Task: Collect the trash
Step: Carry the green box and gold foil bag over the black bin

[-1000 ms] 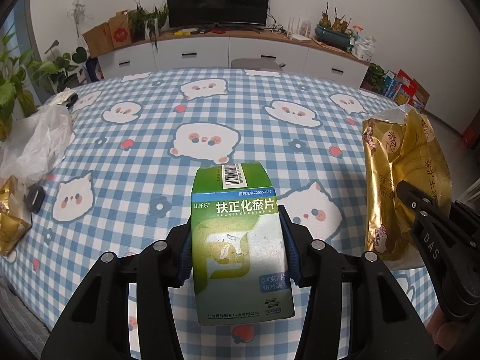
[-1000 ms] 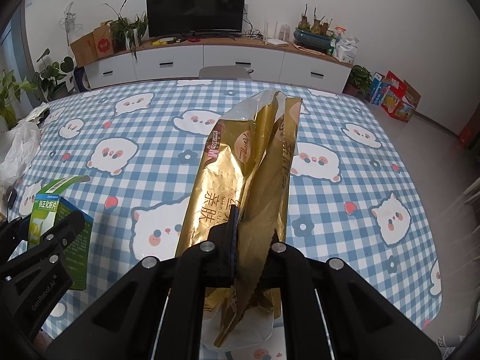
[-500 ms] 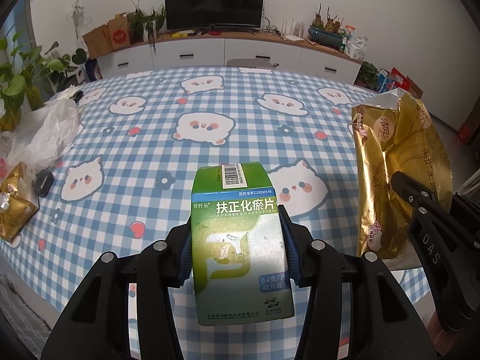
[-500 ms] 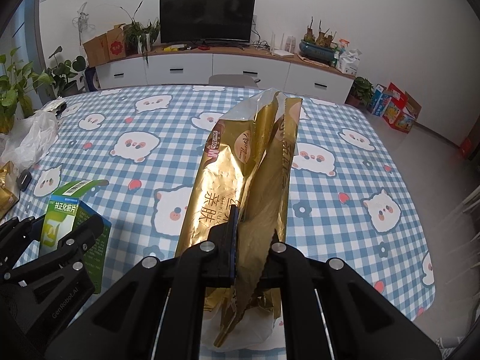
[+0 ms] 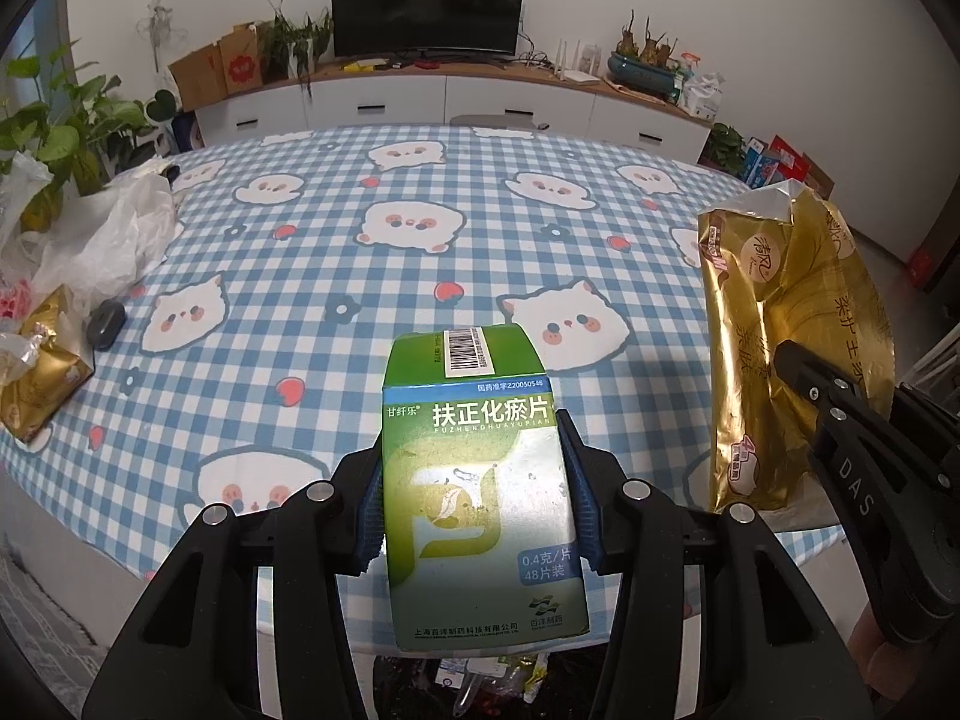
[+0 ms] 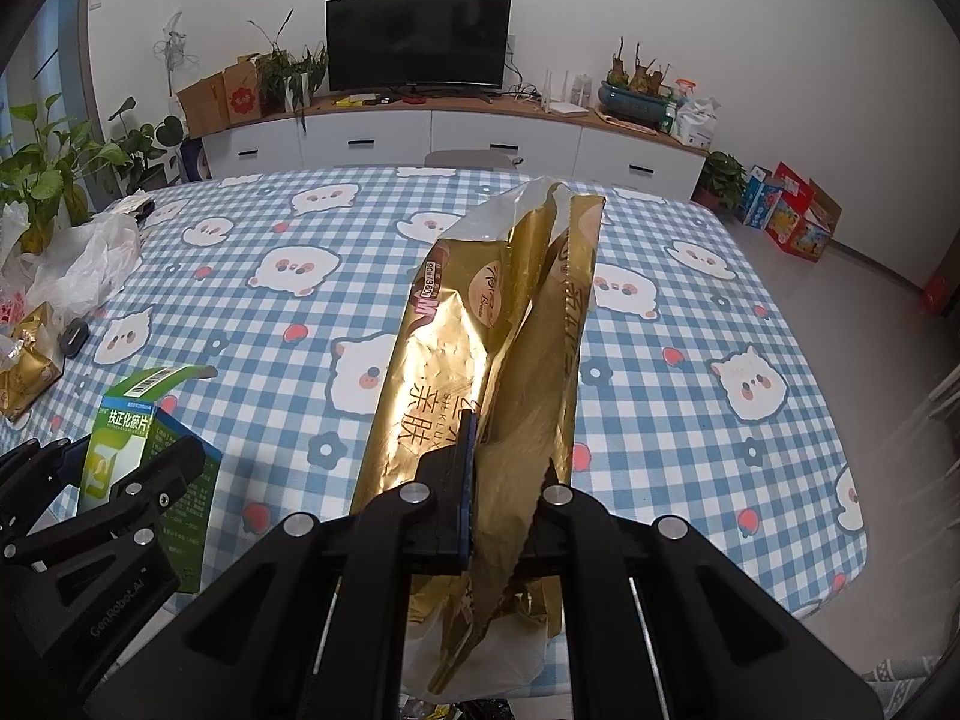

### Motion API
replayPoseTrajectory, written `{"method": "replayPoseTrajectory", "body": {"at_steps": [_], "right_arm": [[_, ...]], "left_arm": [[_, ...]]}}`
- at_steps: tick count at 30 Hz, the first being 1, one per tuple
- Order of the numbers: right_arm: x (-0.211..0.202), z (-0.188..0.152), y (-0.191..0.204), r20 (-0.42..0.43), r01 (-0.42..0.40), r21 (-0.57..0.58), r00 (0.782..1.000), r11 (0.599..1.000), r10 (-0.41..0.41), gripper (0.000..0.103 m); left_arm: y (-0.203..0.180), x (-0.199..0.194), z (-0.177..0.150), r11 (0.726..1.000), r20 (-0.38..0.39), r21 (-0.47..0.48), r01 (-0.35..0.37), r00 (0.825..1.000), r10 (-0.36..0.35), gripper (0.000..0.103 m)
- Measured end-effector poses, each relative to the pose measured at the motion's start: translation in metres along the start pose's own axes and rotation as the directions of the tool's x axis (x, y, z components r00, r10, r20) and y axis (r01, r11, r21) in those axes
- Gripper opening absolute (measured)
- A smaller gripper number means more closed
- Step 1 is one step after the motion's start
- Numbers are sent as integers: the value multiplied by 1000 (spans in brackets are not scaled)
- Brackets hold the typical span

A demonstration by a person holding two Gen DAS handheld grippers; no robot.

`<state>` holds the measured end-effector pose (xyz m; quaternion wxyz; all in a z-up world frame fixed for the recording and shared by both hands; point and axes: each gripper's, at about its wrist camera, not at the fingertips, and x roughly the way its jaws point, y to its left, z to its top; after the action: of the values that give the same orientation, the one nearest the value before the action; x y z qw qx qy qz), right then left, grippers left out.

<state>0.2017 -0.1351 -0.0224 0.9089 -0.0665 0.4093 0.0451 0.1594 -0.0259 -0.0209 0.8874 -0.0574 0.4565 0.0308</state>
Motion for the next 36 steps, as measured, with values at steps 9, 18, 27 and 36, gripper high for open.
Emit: {"method": "replayPoseTrajectory", "body": {"at_steps": [9,18,27,36], "right_arm": [[-14,-24,-7,-16,-9,13,1000,1000,10,5],[-27,-48,-11,-32,-5,14,999,1000,5,5],[-45,-74,-18,-37,7,20,999,1000,-7,5],[-60,-103,-20,-51,7,10,999,1000,-7,5]], "left_arm": [[2,-17,-25,1000,-6,-4,7,1000,-7,48],[-2,-31,-53,1000,-14,-3,24,1000,-24,48],[1,-50,-80,999,-15,-6,35,999,-35,48],[6,-65,-111,999,-24,-5,36,999,-36,48]]}}
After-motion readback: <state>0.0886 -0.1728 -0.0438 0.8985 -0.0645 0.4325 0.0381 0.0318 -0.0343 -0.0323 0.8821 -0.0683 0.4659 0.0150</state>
